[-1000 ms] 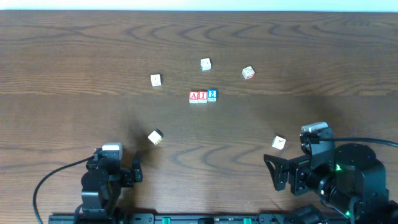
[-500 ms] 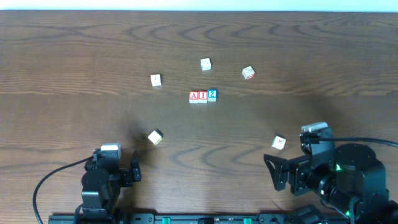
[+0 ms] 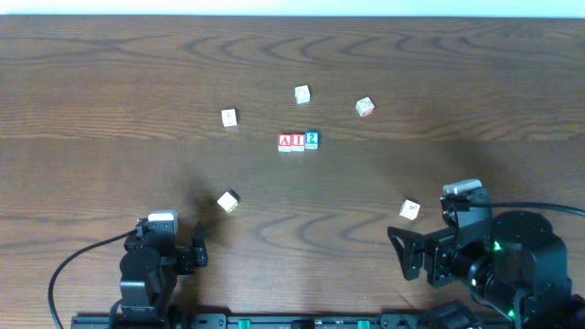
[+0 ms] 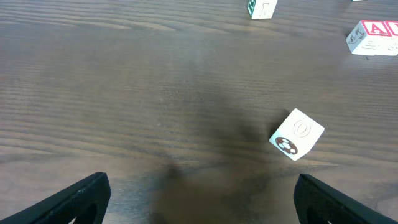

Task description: Spell out Ai2

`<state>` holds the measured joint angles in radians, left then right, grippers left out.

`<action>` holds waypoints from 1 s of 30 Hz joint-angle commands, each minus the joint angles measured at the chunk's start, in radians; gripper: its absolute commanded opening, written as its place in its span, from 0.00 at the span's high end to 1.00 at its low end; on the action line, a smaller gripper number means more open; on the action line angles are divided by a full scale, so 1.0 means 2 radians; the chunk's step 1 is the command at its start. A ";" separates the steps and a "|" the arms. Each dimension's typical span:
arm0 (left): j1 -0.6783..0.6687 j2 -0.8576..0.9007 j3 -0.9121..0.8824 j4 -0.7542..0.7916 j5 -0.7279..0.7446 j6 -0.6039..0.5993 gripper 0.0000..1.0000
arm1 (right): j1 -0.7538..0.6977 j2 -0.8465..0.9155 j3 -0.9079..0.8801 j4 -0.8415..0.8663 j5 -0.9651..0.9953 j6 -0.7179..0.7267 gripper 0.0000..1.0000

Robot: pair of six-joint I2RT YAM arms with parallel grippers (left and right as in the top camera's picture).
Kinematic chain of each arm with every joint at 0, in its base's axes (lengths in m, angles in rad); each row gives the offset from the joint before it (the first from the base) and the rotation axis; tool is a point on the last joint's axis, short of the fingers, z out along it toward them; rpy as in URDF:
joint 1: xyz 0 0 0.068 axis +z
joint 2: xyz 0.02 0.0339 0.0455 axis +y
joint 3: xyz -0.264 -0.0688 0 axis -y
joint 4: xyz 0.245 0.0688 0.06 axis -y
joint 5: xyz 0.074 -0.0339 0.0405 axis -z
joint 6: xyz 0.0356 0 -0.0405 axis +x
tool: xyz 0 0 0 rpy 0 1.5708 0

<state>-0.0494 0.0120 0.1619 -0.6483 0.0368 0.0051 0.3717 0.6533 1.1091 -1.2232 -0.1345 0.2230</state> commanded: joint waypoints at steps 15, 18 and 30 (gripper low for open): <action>0.002 -0.004 -0.003 -0.003 -0.009 0.009 0.04 | -0.094 -0.174 -0.146 0.122 0.013 -0.145 0.01; 0.002 -0.004 -0.003 -0.003 -0.009 0.009 0.05 | -0.112 -0.224 -0.197 0.141 0.013 -0.154 0.01; 0.002 -0.004 -0.003 -0.003 -0.009 0.009 0.05 | -0.129 -0.324 -0.368 0.183 -0.002 -0.153 0.01</action>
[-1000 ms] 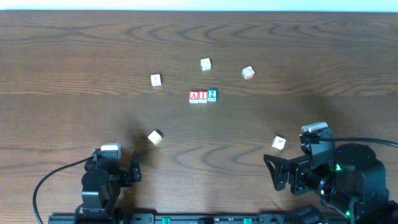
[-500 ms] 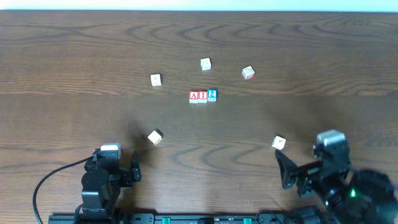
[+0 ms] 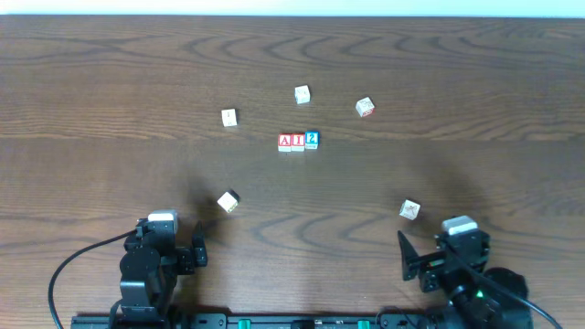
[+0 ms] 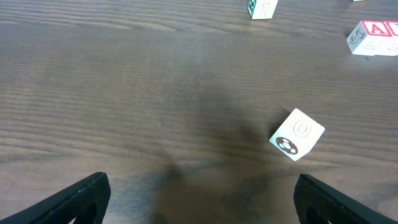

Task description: Spell out Ai2

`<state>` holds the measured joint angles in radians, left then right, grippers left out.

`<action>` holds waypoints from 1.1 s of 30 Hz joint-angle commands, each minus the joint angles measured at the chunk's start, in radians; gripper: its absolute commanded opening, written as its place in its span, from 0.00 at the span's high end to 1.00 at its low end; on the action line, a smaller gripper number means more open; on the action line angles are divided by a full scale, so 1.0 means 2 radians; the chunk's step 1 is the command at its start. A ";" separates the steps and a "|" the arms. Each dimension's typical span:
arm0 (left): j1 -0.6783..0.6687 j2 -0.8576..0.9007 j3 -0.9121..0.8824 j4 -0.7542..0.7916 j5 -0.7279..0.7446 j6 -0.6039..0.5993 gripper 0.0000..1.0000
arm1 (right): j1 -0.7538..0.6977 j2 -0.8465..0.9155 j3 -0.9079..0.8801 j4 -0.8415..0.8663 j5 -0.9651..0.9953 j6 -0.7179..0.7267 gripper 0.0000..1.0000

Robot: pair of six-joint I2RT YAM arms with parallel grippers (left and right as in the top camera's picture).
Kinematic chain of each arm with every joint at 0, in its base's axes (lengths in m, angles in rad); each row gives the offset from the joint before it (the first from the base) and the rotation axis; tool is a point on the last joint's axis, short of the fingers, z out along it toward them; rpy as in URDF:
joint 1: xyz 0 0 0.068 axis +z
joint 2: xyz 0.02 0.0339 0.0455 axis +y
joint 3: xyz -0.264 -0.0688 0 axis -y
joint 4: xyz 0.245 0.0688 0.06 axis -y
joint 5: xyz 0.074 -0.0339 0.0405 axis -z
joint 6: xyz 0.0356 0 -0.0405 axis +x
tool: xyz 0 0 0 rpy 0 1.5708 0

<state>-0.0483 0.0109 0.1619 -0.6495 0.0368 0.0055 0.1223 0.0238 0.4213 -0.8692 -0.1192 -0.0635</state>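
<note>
Three blocks stand side by side at mid table: a red A block (image 3: 285, 141), a red I block (image 3: 297, 141) and a blue 2 block (image 3: 312, 139). The left wrist view catches the A block (image 4: 373, 36) at its upper right edge. My left gripper (image 3: 166, 256) rests near the front edge; its jaws (image 4: 199, 202) are spread wide and hold nothing. My right gripper (image 3: 439, 260) sits low at the front right. It looks open, with one dark finger (image 3: 404, 254) standing off to the left. Both are far from the row.
Loose white blocks lie around the row: one (image 3: 228, 117) at the left, one (image 3: 302, 94) behind, one (image 3: 365, 107) at the back right. A tilted block (image 3: 228, 202) with a ball picture (image 4: 297, 134) lies ahead of my left gripper. Another (image 3: 409, 209) lies ahead of the right.
My right arm has drawn back toward the front edge and now sits lower in the overhead view. The left arm and all blocks are where they were.
</note>
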 commanded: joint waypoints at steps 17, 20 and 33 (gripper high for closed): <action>0.002 -0.004 -0.003 -0.003 -0.009 0.009 0.05 | -0.004 -0.009 -0.116 0.012 -0.068 -0.010 0.01; 0.002 -0.004 -0.003 -0.003 -0.009 0.009 0.04 | -0.004 -0.009 -0.116 0.012 -0.068 -0.010 0.01; 0.002 -0.004 -0.003 -0.003 -0.009 0.009 0.05 | -0.004 -0.009 -0.116 0.012 -0.068 -0.010 0.01</action>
